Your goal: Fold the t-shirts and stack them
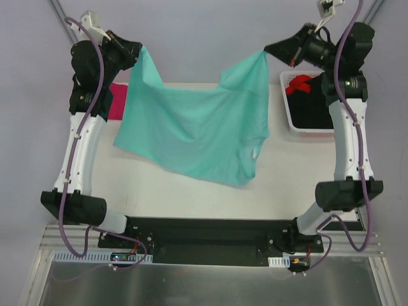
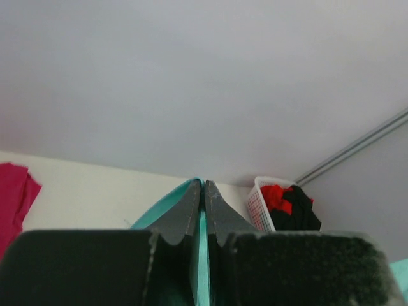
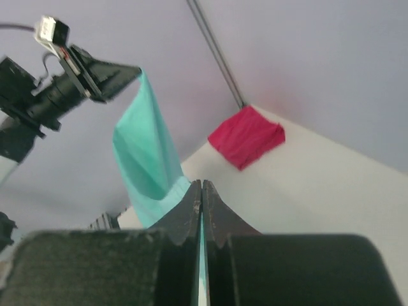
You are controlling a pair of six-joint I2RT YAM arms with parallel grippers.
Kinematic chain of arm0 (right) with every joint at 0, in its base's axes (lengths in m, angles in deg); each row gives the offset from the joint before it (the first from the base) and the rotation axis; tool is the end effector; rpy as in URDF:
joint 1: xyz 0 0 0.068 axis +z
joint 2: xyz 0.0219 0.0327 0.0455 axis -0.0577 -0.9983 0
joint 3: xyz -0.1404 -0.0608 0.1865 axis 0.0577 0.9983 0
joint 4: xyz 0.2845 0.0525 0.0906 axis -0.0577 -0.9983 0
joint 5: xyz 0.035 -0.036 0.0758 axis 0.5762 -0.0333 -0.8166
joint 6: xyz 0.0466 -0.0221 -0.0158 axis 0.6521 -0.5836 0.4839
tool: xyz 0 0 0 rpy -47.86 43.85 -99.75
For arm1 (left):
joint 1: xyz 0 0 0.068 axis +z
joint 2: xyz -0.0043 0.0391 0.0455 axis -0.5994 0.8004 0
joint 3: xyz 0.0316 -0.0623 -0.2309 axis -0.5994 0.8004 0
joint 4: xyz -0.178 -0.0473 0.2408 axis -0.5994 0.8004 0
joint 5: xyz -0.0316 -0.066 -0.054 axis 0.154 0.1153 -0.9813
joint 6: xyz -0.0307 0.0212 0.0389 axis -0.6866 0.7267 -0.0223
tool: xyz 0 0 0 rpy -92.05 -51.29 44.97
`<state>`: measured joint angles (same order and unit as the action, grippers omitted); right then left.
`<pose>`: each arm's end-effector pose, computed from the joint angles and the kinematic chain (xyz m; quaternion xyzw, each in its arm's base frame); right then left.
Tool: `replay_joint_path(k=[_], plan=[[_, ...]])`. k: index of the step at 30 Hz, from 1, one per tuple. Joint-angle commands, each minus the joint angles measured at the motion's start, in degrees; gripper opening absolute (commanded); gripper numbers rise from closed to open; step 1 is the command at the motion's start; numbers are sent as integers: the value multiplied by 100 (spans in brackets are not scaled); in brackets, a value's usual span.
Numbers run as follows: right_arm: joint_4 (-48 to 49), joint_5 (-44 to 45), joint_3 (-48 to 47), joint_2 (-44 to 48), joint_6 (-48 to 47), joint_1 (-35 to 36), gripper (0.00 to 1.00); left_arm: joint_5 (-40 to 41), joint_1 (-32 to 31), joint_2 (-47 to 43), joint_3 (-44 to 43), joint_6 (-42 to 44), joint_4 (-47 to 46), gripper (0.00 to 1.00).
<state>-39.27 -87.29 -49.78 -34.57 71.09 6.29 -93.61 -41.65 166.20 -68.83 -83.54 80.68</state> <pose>0.3516 0.0473 0.5242 -0.3051 0.5919 0.3787 0.6428 0.3418 -0.0352 0.5038 -0.0874 0.6176 -0.3106 0.7173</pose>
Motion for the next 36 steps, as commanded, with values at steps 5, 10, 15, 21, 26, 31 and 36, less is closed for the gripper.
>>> replay_joint_path(k=[5,10,15,21,26,31,36], plan=[[2848,-200,-3401,-932,2979,-640,1,-431,16,281,-2520,-99,-183,0],[3028,-111,-2762,-71,2842,-896,1,-334,16,-386,-2513,16,-173,0],[2940,-199,-2514,492,2816,-905,1,-325,16,-976,-2188,-19,-164,0],[2896,-217,-2206,835,2895,-905,1,-281,16,-1565,-1758,-28,-147,0],[2756,-164,-2074,1055,2825,-905,1,-229,16,-1732,-1669,-10,-50,0],[2404,-85,-2293,968,2597,-905,1,-167,16,-1584,-1906,-19,11,0],[2334,-163,-2022,713,2474,-905,1,-62,16,-1267,-1828,77,47,0]])
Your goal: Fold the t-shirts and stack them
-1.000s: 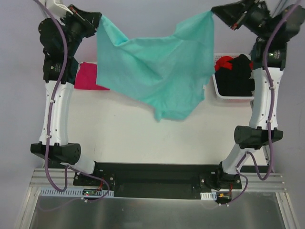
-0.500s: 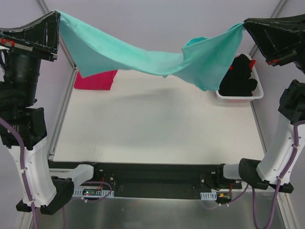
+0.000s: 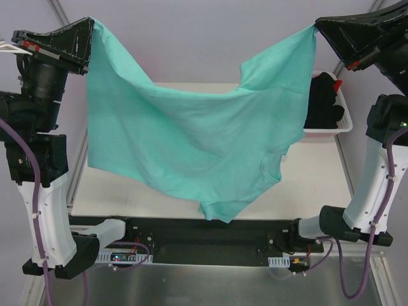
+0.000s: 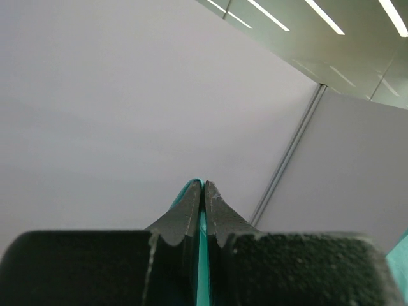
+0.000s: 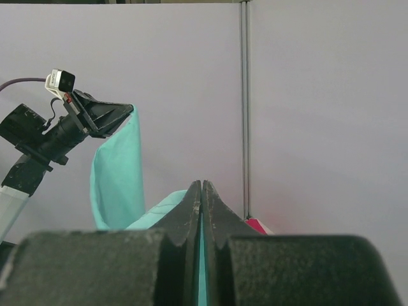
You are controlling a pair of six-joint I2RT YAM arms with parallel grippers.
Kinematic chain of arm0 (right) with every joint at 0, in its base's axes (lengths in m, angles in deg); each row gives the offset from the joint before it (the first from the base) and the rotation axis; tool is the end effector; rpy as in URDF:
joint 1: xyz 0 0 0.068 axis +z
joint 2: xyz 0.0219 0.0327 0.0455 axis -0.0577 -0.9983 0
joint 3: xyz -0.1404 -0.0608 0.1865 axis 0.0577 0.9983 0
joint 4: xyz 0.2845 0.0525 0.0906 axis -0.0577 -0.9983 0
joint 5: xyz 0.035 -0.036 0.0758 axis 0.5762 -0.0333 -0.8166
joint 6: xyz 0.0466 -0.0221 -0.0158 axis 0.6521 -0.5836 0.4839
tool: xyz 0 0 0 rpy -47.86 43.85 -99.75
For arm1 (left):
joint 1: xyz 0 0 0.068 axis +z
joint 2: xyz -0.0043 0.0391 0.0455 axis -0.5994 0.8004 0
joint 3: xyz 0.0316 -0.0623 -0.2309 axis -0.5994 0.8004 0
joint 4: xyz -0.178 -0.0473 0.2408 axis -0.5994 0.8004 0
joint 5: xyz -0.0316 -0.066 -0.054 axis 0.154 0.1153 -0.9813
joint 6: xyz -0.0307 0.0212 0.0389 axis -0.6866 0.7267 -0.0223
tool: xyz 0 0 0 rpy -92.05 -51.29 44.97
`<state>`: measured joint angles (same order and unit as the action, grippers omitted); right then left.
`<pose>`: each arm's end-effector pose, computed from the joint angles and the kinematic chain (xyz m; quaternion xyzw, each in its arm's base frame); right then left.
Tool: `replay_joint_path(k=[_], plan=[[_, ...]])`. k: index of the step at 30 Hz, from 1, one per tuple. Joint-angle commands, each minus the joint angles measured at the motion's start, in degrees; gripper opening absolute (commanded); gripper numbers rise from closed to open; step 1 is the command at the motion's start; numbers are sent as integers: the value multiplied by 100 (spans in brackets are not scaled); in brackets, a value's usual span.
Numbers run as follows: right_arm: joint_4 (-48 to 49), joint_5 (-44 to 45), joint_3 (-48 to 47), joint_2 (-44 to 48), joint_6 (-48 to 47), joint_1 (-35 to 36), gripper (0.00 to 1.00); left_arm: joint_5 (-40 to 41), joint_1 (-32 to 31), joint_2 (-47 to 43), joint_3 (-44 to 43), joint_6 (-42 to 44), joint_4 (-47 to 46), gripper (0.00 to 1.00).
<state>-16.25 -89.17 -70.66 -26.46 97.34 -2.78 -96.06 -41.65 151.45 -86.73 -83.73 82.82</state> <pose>0.1635 0.0124 0.6859 -0.3457 0.3632 0.3450 0.7935 0.1426 -0.0199 0.6544 -0.0002 0.4050 -0.3449 0.8468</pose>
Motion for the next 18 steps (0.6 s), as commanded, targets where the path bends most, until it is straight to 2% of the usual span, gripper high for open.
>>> replay_joint_path(k=[1,5,9,14,16,18], plan=[[32,7,301,-125,-187,2,1,236,16,235,59,106,-176,0],[85,-64,786,-291,-406,2,1,307,16,507,805,124,-325,0],[129,-160,506,-939,-442,2,1,96,16,1269,887,62,-756,0],[814,-82,-293,-2048,329,-7,1,-308,69,2475,-25,-508,-1150,0],[919,41,-925,-2652,454,-15,1,-370,95,3046,-386,-684,-1213,0],[989,277,-1207,-2962,655,-94,1,-414,148,3589,-1037,-790,-1222,0]])
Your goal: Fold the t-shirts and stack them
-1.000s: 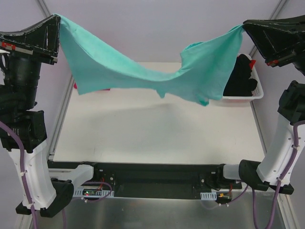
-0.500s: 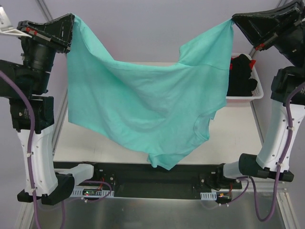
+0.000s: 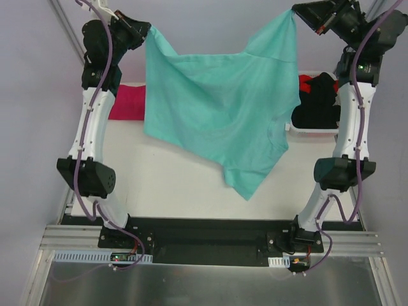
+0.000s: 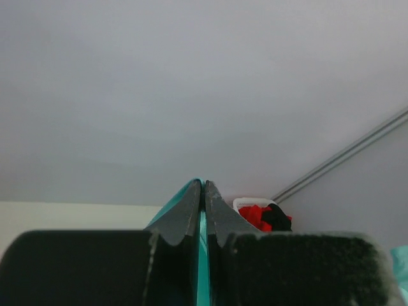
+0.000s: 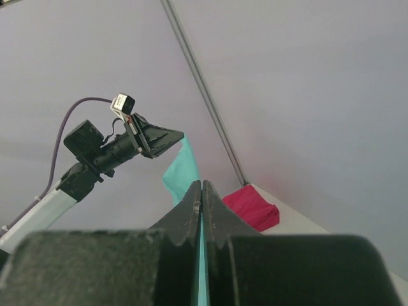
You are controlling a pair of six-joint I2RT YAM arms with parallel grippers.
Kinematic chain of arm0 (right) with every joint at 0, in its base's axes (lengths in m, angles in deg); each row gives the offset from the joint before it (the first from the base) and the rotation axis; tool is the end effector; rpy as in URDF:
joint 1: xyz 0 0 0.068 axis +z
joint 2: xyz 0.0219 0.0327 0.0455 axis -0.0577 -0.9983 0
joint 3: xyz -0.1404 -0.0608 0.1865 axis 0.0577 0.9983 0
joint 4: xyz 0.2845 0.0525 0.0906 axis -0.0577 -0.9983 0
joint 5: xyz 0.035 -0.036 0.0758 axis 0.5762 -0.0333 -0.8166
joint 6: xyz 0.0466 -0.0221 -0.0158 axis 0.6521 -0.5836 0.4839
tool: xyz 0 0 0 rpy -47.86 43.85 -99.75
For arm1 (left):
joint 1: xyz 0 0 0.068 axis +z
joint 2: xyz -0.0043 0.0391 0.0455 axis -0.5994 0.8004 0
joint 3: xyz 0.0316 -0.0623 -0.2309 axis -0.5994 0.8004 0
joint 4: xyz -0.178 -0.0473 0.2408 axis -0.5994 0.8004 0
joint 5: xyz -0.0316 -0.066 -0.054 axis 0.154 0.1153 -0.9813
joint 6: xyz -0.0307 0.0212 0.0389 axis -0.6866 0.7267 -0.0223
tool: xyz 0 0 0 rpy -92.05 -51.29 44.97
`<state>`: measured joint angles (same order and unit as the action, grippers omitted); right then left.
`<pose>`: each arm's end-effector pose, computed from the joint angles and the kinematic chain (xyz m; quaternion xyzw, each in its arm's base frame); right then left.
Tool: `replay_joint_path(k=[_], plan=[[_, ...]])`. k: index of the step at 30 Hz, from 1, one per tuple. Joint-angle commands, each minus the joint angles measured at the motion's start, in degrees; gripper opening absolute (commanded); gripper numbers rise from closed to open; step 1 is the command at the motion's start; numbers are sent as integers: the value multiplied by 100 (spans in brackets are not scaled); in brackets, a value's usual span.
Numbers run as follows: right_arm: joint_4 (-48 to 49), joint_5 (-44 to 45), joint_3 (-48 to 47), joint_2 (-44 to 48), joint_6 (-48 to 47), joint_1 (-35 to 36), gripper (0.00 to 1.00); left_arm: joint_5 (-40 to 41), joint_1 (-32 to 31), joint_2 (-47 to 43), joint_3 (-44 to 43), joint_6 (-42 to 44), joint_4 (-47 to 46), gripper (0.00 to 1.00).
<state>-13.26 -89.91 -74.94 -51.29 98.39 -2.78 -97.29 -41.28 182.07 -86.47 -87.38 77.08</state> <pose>0.3675 -0.0091 0.5993 -0.2774 0.4773 0.4072 0.7276 0.3978 -0.0396 0.5247 -0.0715 0.5845 -0.3556 0.7258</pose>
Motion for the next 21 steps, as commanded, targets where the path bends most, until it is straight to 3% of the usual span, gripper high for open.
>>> replay_joint_path(k=[1,5,10,13,17,20,21], plan=[[952,414,-876,-594,647,-112,1,-292,128,678,-1248,-530,-691,0],[1534,582,-771,-859,991,-138,1,-388,295,996,-1356,-1031,-1437,0],[1911,363,-500,-543,1000,-138,1,-1159,374,935,-1312,-1374,-1973,0],[2088,169,-69,-139,948,-103,1,-1320,374,357,-418,-1506,-2517,0],[2167,-191,879,493,764,20,1,-1084,366,-724,1539,-1348,-2966,0],[2508,-569,2572,1222,780,160,1,-1092,357,-1358,2577,-1155,-2942,0],[2675,-657,3813,1485,693,247,1,-1109,366,-1620,2861,-1146,-2915,0]])
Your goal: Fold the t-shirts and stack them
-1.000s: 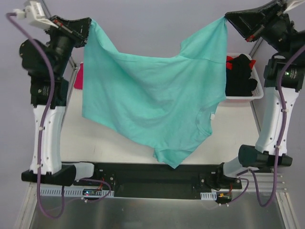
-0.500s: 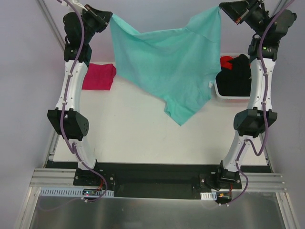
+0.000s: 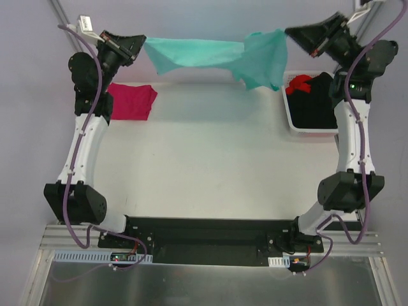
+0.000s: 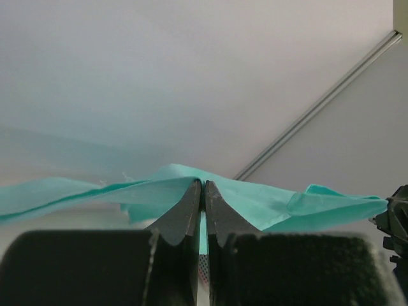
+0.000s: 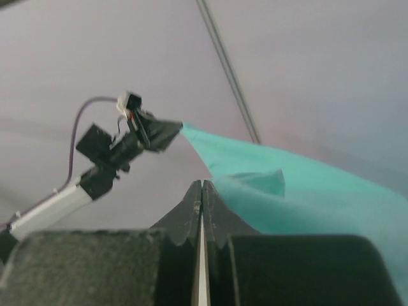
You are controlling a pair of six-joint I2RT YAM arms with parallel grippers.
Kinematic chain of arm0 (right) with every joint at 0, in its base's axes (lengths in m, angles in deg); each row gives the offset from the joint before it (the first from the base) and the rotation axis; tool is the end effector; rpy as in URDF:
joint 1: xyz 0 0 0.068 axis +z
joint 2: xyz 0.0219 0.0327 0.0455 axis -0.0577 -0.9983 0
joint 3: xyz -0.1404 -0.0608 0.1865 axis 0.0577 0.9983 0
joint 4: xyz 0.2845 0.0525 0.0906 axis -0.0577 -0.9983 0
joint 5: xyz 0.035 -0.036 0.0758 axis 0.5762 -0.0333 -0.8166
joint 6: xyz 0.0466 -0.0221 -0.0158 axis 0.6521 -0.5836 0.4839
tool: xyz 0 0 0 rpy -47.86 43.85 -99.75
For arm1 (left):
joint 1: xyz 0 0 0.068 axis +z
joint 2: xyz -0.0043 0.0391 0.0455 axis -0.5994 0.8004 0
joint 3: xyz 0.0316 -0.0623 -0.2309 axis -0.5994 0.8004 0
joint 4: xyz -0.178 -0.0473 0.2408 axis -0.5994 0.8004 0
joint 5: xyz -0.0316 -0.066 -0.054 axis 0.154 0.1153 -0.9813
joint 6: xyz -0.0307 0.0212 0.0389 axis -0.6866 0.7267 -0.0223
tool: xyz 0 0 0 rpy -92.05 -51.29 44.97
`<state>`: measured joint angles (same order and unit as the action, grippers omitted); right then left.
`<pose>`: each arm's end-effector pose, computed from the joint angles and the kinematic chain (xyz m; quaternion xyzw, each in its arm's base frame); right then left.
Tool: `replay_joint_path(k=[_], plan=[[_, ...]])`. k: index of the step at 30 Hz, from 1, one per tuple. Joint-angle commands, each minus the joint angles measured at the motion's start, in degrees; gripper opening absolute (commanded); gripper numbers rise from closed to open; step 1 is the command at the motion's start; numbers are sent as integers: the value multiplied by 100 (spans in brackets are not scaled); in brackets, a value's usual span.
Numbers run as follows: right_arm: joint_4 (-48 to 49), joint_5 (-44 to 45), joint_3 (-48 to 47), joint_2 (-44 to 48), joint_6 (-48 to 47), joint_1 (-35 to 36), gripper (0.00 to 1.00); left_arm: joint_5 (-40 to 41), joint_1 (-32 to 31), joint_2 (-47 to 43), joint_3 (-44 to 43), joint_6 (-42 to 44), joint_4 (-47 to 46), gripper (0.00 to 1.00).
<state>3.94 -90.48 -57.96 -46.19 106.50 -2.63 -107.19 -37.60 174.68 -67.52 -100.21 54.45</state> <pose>0.3763 -0.0089 0.5596 -0.2718 0.4661 0.4450 0.7147 0.3836 -0.0196 0.4892 -0.0453 0.5225 -0.4595 0.7168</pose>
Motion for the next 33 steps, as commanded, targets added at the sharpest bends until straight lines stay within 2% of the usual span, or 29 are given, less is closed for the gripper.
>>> replay_joint_path(k=[1,2,4,5,6,7,8,9,13,15,18,20,23,29,33], plan=[[861,-618,2649,1431,-275,268,1,-119,-2,-1006,1238,267,-618,0],[764,-627,3281,1697,-451,286,1,-6,-2,-1146,1841,338,-583,0],[125,-601,4676,2084,-1215,338,1,127,-1,-1411,2346,409,-469,0],[-278,-557,4989,2434,-1574,347,1,136,7,-1464,2644,496,-294,0],[-1387,-504,5193,2559,-2343,417,1,40,-1,-1586,2813,558,-5,0],[-2051,-443,5447,2691,-2838,470,1,4,7,-1666,3258,628,85,0],[-2789,-277,5484,2849,-3278,540,1,4,7,-1849,3506,647,164,0],[-3918,38,5519,2894,-3840,706,1,-74,-1,-1964,3770,638,234,0],[-4868,505,6072,3131,-4115,1111,1,134,-2,-2623,5139,594,961,0],[-5735,1085,6152,3281,-4494,1392,1,223,-2,-3150,5485,646,1296,0],[-6659,1315,6223,3246,-4916,1533,1,442,-10,-3695,5566,962,2674,0],[-7031,1586,6275,3290,-5154,1682,1,400,-10,-4002,5530,1095,3439,0],[-7357,1894,6495,3588,-5146,1797,1,251,-2,-4337,5609,1165,4021,0],[-8252,2105,6803,4159,-5339,1955,1,189,-10,-4812,5688,1394,4743,0],[-8438,2308,6987,4573,-5182,2114,1,83,-10,-5076,5750,1420,5068,0]])
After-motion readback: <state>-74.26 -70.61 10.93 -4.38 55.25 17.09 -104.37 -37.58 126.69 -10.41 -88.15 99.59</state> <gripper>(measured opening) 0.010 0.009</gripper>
